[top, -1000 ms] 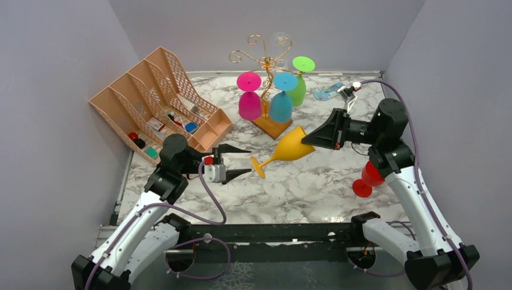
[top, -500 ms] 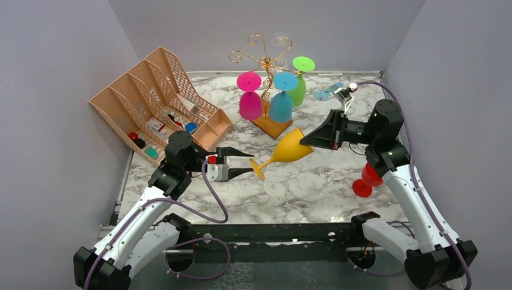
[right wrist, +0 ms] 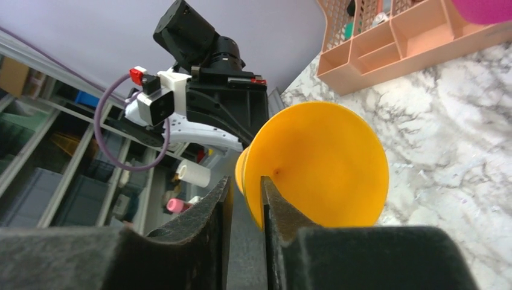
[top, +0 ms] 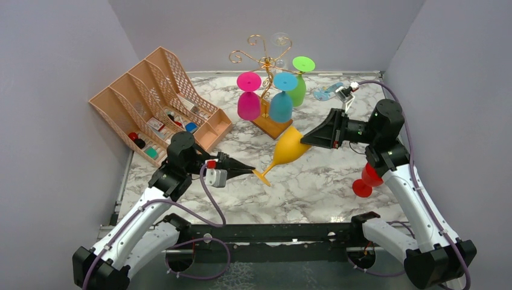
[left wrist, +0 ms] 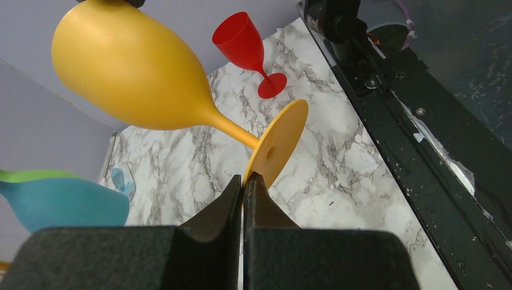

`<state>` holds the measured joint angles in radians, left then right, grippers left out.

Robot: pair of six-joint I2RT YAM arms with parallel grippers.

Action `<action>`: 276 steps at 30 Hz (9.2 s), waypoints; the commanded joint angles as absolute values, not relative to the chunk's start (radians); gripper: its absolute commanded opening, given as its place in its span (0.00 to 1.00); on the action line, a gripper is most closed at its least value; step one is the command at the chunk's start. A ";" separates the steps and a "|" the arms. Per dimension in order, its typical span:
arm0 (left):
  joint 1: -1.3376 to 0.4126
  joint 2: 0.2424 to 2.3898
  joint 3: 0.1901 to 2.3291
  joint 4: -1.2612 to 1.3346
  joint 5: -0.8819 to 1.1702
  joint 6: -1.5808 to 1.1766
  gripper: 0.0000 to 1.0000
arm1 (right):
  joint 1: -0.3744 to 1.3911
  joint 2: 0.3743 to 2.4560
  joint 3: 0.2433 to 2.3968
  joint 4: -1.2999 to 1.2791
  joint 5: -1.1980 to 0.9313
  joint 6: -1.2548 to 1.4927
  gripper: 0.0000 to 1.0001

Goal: Place the wine glass upside down on the wine glass rack

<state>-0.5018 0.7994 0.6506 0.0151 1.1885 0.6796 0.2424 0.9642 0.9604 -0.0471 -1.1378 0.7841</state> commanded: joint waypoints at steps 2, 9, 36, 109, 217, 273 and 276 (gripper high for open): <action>-0.496 0.753 0.675 -0.020 1.187 0.697 0.00 | 0.245 0.949 0.972 -0.075 -1.116 0.758 0.37; -0.495 0.666 0.671 -0.080 1.112 0.680 0.00 | 0.245 0.929 1.006 -0.124 -1.066 0.725 0.72; -0.496 0.732 0.994 -0.011 0.002 -0.234 0.00 | 0.245 0.847 1.145 -0.410 -0.886 0.465 1.00; -0.214 1.932 2.027 -0.129 0.581 -0.768 0.00 | 0.245 0.758 1.175 -0.516 -0.803 0.428 1.00; -0.192 2.007 1.984 0.133 0.477 -1.139 0.00 | 0.245 0.740 1.164 -0.540 -0.764 0.395 1.00; -0.192 1.826 1.883 0.054 0.331 -0.924 0.45 | 0.245 0.727 1.149 -0.542 -0.749 0.383 1.00; -0.192 1.799 1.867 0.052 0.313 -0.894 0.51 | 0.245 0.729 1.155 -0.552 -0.735 0.377 1.00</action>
